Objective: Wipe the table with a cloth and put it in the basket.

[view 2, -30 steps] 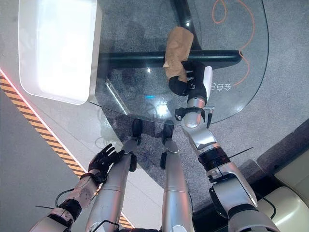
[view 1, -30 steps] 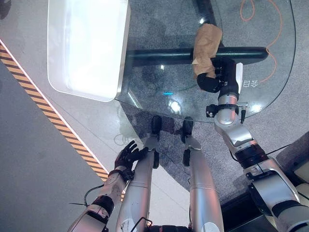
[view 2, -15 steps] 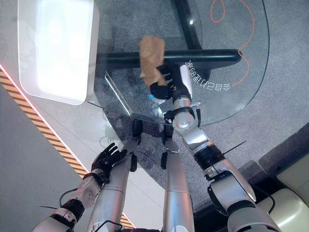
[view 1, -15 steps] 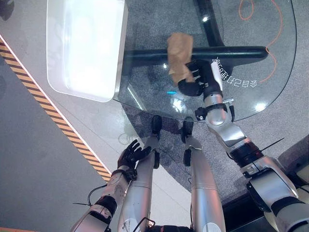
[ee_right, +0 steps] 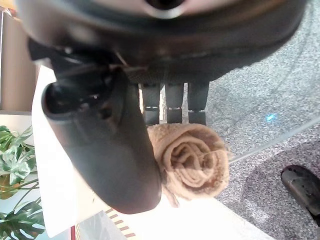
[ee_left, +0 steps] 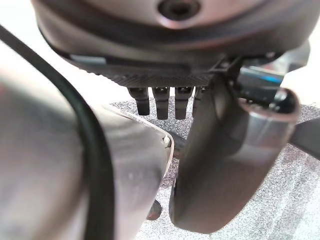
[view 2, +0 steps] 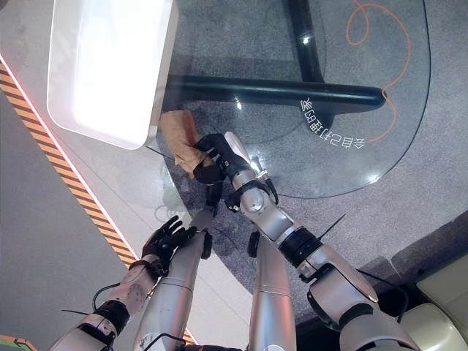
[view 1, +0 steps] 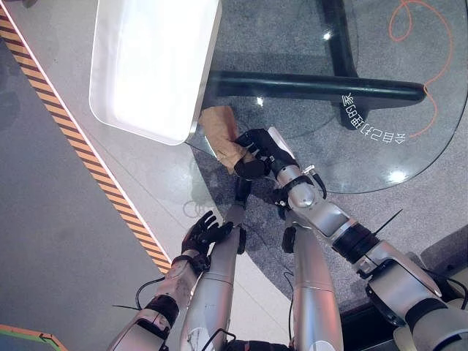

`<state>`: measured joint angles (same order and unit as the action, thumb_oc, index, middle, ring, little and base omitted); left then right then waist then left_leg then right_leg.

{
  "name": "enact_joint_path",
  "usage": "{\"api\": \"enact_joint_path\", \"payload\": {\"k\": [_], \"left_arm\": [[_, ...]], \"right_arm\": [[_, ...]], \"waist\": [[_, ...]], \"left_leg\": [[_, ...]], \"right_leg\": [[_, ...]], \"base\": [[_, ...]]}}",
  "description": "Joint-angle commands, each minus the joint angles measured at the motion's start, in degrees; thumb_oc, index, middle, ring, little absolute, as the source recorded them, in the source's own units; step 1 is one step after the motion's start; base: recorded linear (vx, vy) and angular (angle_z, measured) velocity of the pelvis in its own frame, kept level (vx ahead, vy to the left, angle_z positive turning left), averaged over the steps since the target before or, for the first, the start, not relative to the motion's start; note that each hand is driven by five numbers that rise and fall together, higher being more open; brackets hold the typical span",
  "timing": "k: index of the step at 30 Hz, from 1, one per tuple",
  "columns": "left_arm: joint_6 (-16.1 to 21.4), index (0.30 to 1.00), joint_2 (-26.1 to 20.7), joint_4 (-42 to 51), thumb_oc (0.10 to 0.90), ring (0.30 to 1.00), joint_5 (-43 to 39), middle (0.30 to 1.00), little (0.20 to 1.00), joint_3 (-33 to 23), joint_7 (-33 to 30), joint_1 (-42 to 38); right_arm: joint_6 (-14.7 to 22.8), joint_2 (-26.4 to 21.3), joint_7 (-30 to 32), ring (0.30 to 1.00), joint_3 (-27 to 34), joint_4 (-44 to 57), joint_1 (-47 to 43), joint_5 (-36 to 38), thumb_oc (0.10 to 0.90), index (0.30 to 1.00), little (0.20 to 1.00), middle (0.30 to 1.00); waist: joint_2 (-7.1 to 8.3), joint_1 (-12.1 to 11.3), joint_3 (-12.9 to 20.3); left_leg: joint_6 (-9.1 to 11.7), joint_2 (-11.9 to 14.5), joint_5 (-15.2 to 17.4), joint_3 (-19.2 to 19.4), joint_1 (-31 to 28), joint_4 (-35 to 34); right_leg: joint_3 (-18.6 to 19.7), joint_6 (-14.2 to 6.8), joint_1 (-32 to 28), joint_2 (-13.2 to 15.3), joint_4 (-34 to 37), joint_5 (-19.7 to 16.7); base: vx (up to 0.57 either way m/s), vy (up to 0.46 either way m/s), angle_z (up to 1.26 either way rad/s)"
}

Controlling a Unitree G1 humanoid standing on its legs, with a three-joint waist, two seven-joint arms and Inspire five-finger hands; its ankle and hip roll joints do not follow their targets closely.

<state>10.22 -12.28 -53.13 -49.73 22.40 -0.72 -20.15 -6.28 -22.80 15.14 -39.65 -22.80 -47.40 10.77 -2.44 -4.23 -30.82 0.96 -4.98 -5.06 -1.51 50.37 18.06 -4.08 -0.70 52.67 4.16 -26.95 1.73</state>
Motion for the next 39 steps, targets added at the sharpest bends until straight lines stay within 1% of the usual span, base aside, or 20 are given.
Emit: {"api": "enact_joint_path", "payload": {"k": [1,6,9,14,17,19,25,27,30,31,34,38,39], "left_arm": [[-0.47,0.9,1.31,-0.48,0.8,0.9,1.46,0.9,0.9,2.21,-0.34,4.5],[-0.04,0.9,1.34,-0.64,0.8,0.9,1.44,0.9,0.9,2.07,-0.37,4.89],[1.06,0.9,1.33,-0.5,0.8,0.9,1.13,0.9,0.9,1.96,-0.12,5.21],[1.96,0.9,0.76,1.47,0.8,0.9,0.37,0.9,0.9,1.61,0.23,5.7],[3.31,0.9,0.07,2.41,0.8,0.9,0.92,0.9,0.9,1.17,0.31,7.02],[4.91,0.9,-0.76,3.73,0.8,0.9,1.62,0.9,0.9,1.0,0.89,8.04],[7.32,0.9,-3.44,10.45,0.8,0.9,2.64,0.9,0.9,0.14,1.53,10.92],[7.4,0.9,-4.77,13.86,0.8,0.9,2.32,0.9,0.9,0.04,1.41,12.02],[6.73,0.9,-6.08,16.5,0.8,0.9,1.78,0.9,0.9,-0.13,2.09,12.8],[6.24,0.9,-6.63,18.02,0.8,0.9,1.21,0.9,0.9,-0.33,3.03,13.44],[5.7,0.9,-7.27,20.53,0.8,0.9,0.13,0.9,0.9,-1.01,4.67,14.65],[4.6,0.9,-7.88,26.03,0.8,0.9,-7.64,0.9,0.9,-2.51,10.87,17.6],[3.7,0.9,-8.08,28.27,0.8,0.9,-10.22,0.9,0.9,-3.32,13.3,18.75]], "right_arm": [[5.04,2.85,2.42,0.3,1.76,8.88,-0.62,0.55,0.1,0.3,0.2,0.3],[5.93,2.46,4.98,0.3,3.45,8.45,-0.27,1.67,0.1,0.3,0.2,0.3],[6.45,2.12,6.16,0.3,5.02,8.87,-0.01,2.76,0.1,0.3,0.2,0.3],[6.44,1.63,6.9,0.3,6.88,9.16,0.69,4.1,0.1,0.3,0.2,0.3],[6.62,0.85,6.99,0.3,8.34,9.62,1.65,4.48,0.1,0.3,0.2,0.3],[6.4,0.13,6.8,0.3,9.26,10.45,2.41,4.51,0.1,0.3,0.2,0.3],[7.14,-2.14,5.84,0.3,11.77,11.23,5.77,5.21,0.1,0.3,0.2,0.3],[8.32,-2.91,5.2,0.3,13.32,10.78,7.35,5.75,0.1,0.3,0.2,0.3],[8.78,-3.31,4.61,0.3,14.43,10.99,8.87,5.87,0.1,0.3,0.2,0.3],[8.88,-3.64,3.98,0.3,15.07,11.14,9.91,5.41,0.1,0.3,0.2,0.3],[9.39,-4.5,2.7,0.3,16.16,11.81,11.66,4.87,0.1,0.3,0.2,0.3],[11.89,-6.0,0.72,0.3,18.78,14.55,16.36,6.83,0.1,0.3,0.2,0.3],[12.61,-6.18,-0.14,0.3,20.05,16.23,18.47,8.07,0.1,0.3,0.2,0.3]], "waist": [[-1.85,0.33,1.03],[-1.8,0.4,1.03],[-1.73,0.52,1.03],[-1.8,0.6,1.03],[-1.97,0.47,1.03],[-2.04,0.49,1.03],[-2.53,0.3,1.03],[-2.67,0.17,1.03],[-2.58,0.2,1.03],[-2.41,0.23,1.03],[-2.06,0.19,1.03],[-1.32,0.31,1.03],[-0.99,0.41,1.03]], "left_leg": [[-3.64,-2.6,5.8,3.1,-0.29,4.85],[-3.71,-2.47,5.85,3.1,-0.5,4.81],[-3.75,-2.36,5.87,3.05,-0.89,4.65],[-3.79,-2.32,5.93,2.98,-2.08,4.18],[-3.67,-2.36,5.86,2.77,-3.24,3.8],[-3.65,-2.31,5.81,2.7,-4.07,3.49],[-3.47,-2.31,5.71,2.12,-7.29,2.22],[-3.46,-2.22,5.7,1.82,-9.03,1.7],[-3.41,-2.19,5.73,1.5,-10.96,1.11],[-3.4,-2.21,5.7,1.23,-12.47,0.63],[-3.49,-2.04,5.72,1.02,-14.44,-0.18],[-3.66,-1.91,6.0,0.53,-17.16,-0.76],[-3.7,-1.9,6.2,0.36,-18.13,-0.8]], "right_leg": [[-0.65,-2.0,-0.09,-1.26,4.75,-3.88],[-0.59,-2.06,-0.24,-1.31,4.64,-3.9],[-0.45,-2.08,-0.56,-1.4,4.64,-3.92],[-0.69,-1.98,-1.68,-1.48,4.96,-3.82],[-0.82,-1.9,-2.85,-1.53,5.18,-3.72],[-0.85,-1.9,-3.59,-1.62,5.33,-3.75],[-1.43,-1.65,-7.31,-1.72,6.06,-3.07],[-1.62,-1.53,-9.03,-1.73,6.09,-2.68],[-1.75,-1.36,-10.95,-1.82,6.32,-2.31],[-1.87,-1.25,-12.45,-1.94,6.5,-2.07],[-2.01,-1.16,-14.46,-2.02,7.05,-1.78],[-2.06,-0.96,-17.52,-2.22,7.57,-1.22],[-2.11,-0.99,-18.59,-2.28,7.66,-1.07]], "base": [[0.0,0.0,0.0],[0.0,0.0,0.0],[0.0,0.0,0.0],[0.0,0.0,0.0],[0.0,0.0,0.0],[-0.02,-0.008,0.0],[-0.05,-0.017,0.0],[-0.05,-0.038,0.0],[-0.04,-0.027,0.0],[-0.05,-0.02,0.01],[-0.03,-0.024,0.0],[-0.02,-0.051,0.01],[-0.01,-0.053,0.01]]}}
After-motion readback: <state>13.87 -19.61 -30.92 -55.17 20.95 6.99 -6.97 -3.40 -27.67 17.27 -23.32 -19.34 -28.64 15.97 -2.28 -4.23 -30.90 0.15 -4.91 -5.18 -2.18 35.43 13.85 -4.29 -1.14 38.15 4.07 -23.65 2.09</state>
